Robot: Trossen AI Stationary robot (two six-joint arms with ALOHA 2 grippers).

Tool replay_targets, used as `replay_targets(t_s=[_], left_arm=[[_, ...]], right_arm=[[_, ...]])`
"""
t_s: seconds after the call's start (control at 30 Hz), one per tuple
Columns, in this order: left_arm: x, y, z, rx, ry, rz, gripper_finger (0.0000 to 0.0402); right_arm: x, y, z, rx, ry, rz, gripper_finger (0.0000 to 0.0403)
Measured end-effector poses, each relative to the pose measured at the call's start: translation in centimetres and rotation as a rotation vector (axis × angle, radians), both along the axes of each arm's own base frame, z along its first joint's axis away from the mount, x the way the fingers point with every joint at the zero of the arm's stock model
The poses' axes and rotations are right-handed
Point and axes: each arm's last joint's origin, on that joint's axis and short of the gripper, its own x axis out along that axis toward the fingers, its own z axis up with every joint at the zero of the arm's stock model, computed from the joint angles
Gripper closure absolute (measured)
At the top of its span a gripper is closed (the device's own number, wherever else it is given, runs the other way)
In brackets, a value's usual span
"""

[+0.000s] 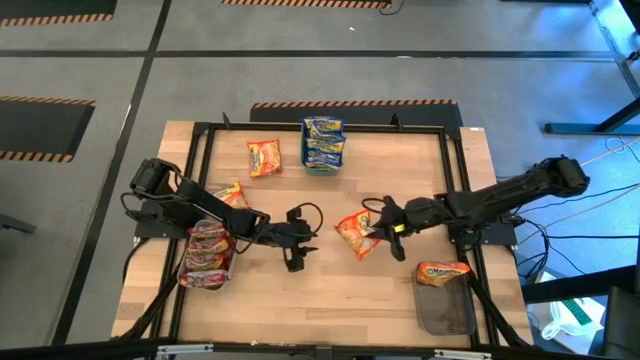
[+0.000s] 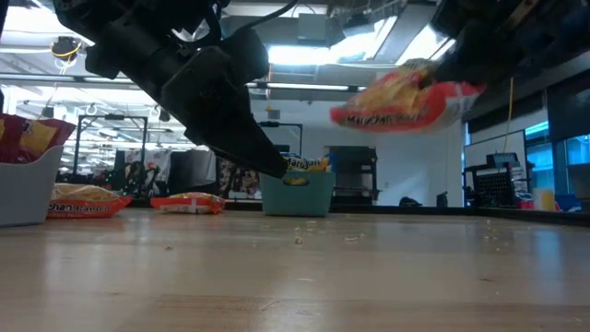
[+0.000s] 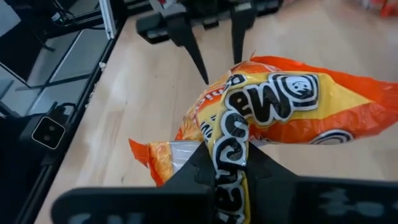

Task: Sort Maruchan noodles
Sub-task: Put the orange noodle pack into the black bin

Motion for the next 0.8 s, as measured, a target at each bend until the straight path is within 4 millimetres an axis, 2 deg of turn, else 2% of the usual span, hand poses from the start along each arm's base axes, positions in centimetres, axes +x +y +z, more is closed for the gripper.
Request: replay_targets(t_s=[0.2, 0.47, 0.63, 0.8], left_arm=[[0.1, 0.0, 0.1, -0.004, -0.010, 0.001, 0.0221], [0.2, -0.1, 0.3, -0.012, -0.037, 0.002, 0.0221], [0.2, -0.1, 0.3, -0.012, -0.037, 0.002, 0.0221], [0.2, -0.1, 0.3, -0.012, -0.038, 0.002, 0.0221]], right_arm=[[-1.7, 1.2, 1.6, -0.081, 0.023, 0.031, 0.0393], [-3.0, 3.5, 5.5, -0.196, 0.156, 0.088, 0.0389], [-4.2, 5.1, 7.7, -0.168, 0.191, 0.166, 0.0394], [-5.7, 6.9, 8.6, -0.109, 0.240, 0.238, 0.0386]])
